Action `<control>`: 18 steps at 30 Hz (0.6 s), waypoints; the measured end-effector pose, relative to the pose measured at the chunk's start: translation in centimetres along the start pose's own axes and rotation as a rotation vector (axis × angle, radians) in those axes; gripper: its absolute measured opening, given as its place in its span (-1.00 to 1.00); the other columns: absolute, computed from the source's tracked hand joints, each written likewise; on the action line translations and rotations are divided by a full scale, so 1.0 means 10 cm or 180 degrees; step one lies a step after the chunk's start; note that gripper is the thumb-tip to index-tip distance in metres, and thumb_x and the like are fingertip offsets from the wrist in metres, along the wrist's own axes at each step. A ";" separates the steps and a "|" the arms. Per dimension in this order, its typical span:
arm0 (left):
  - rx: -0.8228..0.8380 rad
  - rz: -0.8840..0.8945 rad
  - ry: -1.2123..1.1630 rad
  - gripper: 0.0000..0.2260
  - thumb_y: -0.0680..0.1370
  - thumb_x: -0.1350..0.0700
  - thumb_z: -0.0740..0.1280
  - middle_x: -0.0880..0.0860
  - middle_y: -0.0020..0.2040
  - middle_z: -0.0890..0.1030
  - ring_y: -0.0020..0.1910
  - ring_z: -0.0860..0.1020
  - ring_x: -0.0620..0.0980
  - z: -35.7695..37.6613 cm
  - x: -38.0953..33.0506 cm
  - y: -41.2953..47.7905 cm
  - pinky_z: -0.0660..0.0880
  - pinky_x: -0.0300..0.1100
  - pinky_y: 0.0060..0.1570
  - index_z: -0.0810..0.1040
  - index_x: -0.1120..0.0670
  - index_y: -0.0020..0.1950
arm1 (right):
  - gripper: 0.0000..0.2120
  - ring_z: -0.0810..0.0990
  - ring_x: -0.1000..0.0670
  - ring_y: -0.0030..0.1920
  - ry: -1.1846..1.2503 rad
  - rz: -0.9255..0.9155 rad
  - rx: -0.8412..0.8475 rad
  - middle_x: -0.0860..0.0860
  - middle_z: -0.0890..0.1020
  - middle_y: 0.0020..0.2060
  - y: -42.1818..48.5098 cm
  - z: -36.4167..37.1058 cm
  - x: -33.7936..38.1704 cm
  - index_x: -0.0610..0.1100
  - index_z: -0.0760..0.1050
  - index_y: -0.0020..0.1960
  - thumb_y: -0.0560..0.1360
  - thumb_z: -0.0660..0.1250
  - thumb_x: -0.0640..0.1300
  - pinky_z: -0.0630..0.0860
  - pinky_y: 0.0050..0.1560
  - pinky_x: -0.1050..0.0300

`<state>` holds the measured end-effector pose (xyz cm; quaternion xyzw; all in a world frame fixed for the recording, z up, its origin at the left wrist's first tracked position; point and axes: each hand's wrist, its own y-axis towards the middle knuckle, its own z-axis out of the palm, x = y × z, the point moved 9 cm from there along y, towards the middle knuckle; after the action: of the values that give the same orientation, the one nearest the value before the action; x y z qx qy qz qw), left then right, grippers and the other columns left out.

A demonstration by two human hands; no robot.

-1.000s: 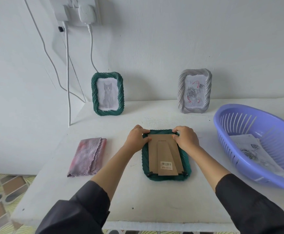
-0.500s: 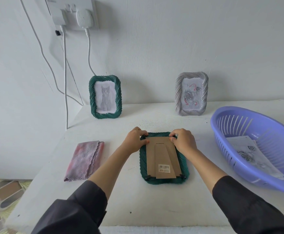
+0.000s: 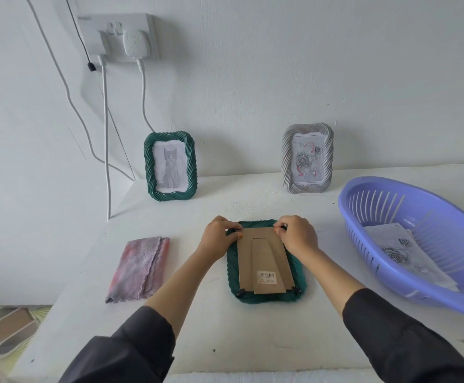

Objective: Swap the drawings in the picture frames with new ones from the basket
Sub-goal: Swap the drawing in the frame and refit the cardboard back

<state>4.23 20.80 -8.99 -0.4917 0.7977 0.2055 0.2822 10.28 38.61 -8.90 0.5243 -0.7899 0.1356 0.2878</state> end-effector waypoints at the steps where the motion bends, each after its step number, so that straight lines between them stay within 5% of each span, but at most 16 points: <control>1: -0.0080 -0.0086 -0.0137 -0.73 0.54 0.09 0.32 0.12 0.16 0.49 -0.01 0.48 0.01 -0.02 0.01 -0.04 0.30 -0.30 0.01 0.57 0.08 0.22 | -0.81 0.58 -0.08 0.03 0.0102 0.0024 0.0050 -0.06 0.65 0.04 -0.01 -0.01 -0.02 -0.11 0.61 0.03 0.51 0.25 -0.20 0.42 -0.11 0.17; 6: -0.0394 -0.0590 -0.0616 -0.72 0.54 0.15 0.29 0.15 0.14 0.51 -0.11 0.49 0.00 -0.11 0.13 -0.31 0.41 -0.23 -0.03 0.53 0.06 0.26 | -0.65 0.57 -0.11 0.05 0.0757 0.0288 0.0136 -0.09 0.60 0.00 -0.25 -0.23 -0.18 -0.03 0.45 0.30 0.52 0.27 -0.13 0.42 0.06 0.11; 9: -0.0049 -0.0807 -0.0778 -0.71 0.50 0.29 0.27 0.12 -0.04 0.54 -0.13 0.52 0.05 0.01 0.19 -0.49 0.51 -0.12 -0.01 0.58 0.14 0.20 | -0.63 0.56 -0.10 0.04 0.0854 0.0390 0.0346 -0.09 0.57 -0.10 -0.51 -0.23 -0.26 -0.08 0.46 0.29 0.48 0.32 -0.18 0.37 0.01 0.16; 18: 0.0036 -0.0754 -0.0736 -0.68 0.50 0.29 0.25 0.16 0.14 0.59 0.01 0.58 0.12 0.01 0.14 -0.62 0.52 -0.07 0.13 0.56 0.13 0.23 | -0.60 0.46 0.05 -0.28 0.0885 0.0336 0.0521 0.07 0.45 -0.32 -0.75 -0.19 -0.25 -0.17 0.48 0.26 0.44 0.30 -0.36 0.36 -0.08 0.17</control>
<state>9.38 17.25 -10.29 -0.5538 0.6975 0.2216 0.3971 18.42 38.39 -9.55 0.4798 -0.7552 0.2856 0.3432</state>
